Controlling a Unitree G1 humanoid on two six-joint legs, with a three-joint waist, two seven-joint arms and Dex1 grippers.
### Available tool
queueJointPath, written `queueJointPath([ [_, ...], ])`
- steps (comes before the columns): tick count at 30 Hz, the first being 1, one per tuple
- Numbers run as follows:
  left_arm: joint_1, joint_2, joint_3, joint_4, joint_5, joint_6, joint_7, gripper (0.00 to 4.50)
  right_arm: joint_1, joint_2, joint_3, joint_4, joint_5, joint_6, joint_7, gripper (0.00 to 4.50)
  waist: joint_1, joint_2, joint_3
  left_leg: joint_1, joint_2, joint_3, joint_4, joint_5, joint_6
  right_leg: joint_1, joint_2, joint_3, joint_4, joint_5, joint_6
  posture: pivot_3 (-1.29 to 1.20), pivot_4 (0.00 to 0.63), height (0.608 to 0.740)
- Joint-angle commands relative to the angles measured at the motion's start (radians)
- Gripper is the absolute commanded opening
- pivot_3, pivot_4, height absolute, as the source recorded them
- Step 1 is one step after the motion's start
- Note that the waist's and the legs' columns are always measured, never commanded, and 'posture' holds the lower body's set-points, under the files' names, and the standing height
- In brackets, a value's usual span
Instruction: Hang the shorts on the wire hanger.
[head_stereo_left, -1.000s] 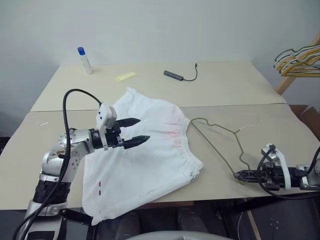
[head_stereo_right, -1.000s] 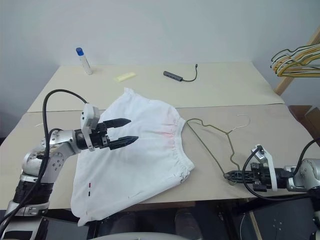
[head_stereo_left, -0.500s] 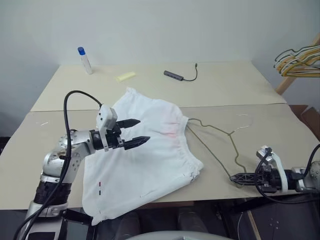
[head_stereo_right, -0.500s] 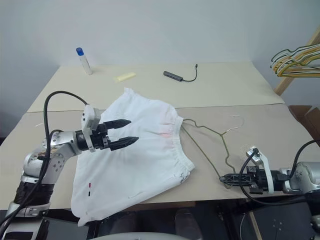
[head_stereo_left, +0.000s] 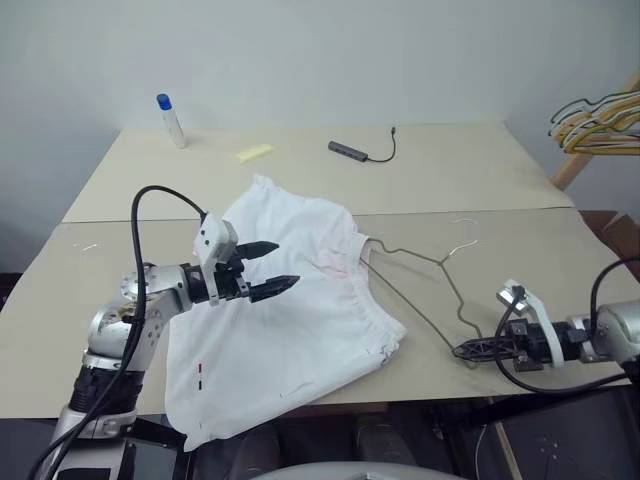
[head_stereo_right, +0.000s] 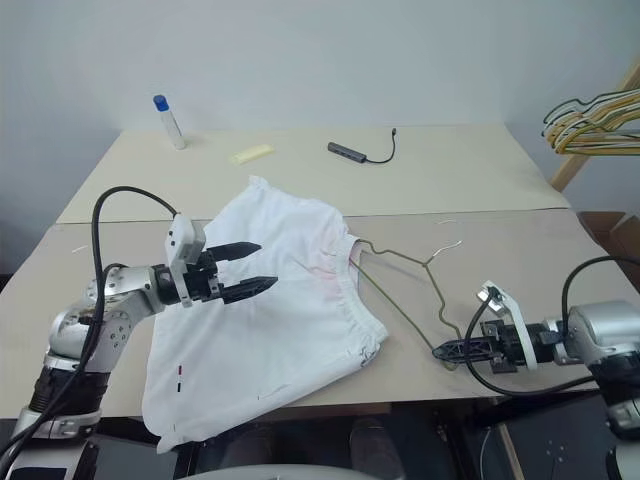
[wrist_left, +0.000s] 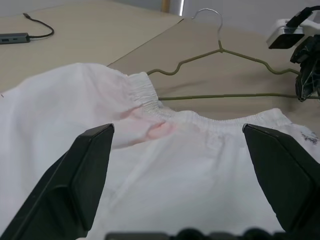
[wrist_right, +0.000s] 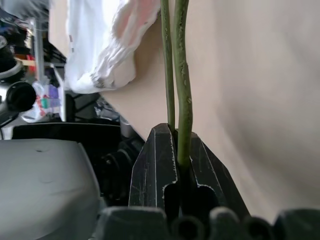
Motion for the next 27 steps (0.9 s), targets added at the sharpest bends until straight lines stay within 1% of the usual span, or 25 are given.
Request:
queueJointPath([
  [1,-0.004,-0.001,0.01,-0.035,0.005,-0.022,0.011,4.47,-0.081,0.003,0.058,0.08,-0.067,-0.067,0.09,0.0,0.0,0.0,0.0,0.0,0.0,0.0,0.0,0.0,0.0,0.0,0.0,0.0,0.0,0.0,0.0,-0.04,0.0,0.74],
  [4,0.003,-0.003,0.008,-0.04,0.008,-0.024,0.016,4.47,-0.129,-0.007,0.132,0.11,-0.103,-0.11,0.169,0.0,0.002,0.0,0.0,0.0,0.0,0.0,0.0,0.0,0.0,0.0,0.0,0.0,0.0,0.0,0.0,-0.03,0.0,0.74],
  [6,0.01,-0.004,0.005,-0.045,0.012,-0.026,0.023,4.47,-0.15,-0.022,0.195,0.1,-0.085,-0.129,0.176,0.0,0.005,0.0,0.0,0.0,0.0,-0.001,0.0,0.0,0.0,0.0,0.0,0.0,0.001,0.0,0.0,-0.02,0.0,0.74],
  [9,0.018,-0.006,0.004,-0.051,0.015,-0.028,0.032,4.47,-0.211,-0.003,0.252,0.146,-0.087,-0.131,0.176,0.0,0.006,0.0,0.0,0.0,0.0,-0.001,0.0,0.0,0.0,0.0,0.0,0.0,0.001,0.0,0.0,-0.02,0.0,0.74],
  [14,0.025,-0.012,0.001,-0.059,0.022,-0.027,0.045,4.47,-0.373,0.107,0.311,0.368,-0.148,-0.172,0.176,0.0,0.005,0.0,0.0,0.002,0.0,0.0,0.0,0.0,0.0,0.001,0.0,0.0,0.001,0.0,-0.001,0.0,0.0,0.74],
  [17,0.026,-0.012,0.0,-0.064,0.022,-0.026,0.048,4.47,-0.424,0.157,0.312,0.466,-0.177,-0.208,0.176,0.0,0.011,0.0,0.0,0.002,0.0,-0.001,0.0,0.0,0.0,0.001,0.0,0.0,0.001,0.0,-0.001,0.01,0.0,0.74],
  [21,0.035,-0.006,0.003,-0.072,0.024,-0.025,0.05,4.47,-0.449,0.194,0.266,0.547,-0.193,-0.223,0.176,0.0,0.034,0.0,0.0,0.0,-0.001,-0.002,0.0,0.0,0.0,0.0,-0.001,-0.001,0.001,0.001,-0.001,0.02,0.0,0.74],
  [24,0.043,-0.005,0.005,-0.076,0.024,-0.026,0.05,4.47,-0.442,0.204,0.217,0.566,-0.202,-0.227,0.176,0.0,0.046,0.0,0.0,0.001,-0.001,-0.002,0.0,0.0,0.0,0.0,-0.001,-0.001,0.002,0.001,-0.001,0.01,0.0,0.74],
  [27,0.045,-0.01,0.001,-0.078,0.023,-0.025,0.053,4.47,-0.419,0.204,0.142,0.536,-0.197,-0.237,0.152,0.0,0.05,0.0,0.0,0.001,-0.001,-0.001,0.0,0.0,0.0,0.0,-0.001,-0.001,0.002,0.001,-0.001,0.0,0.0,0.74],
])
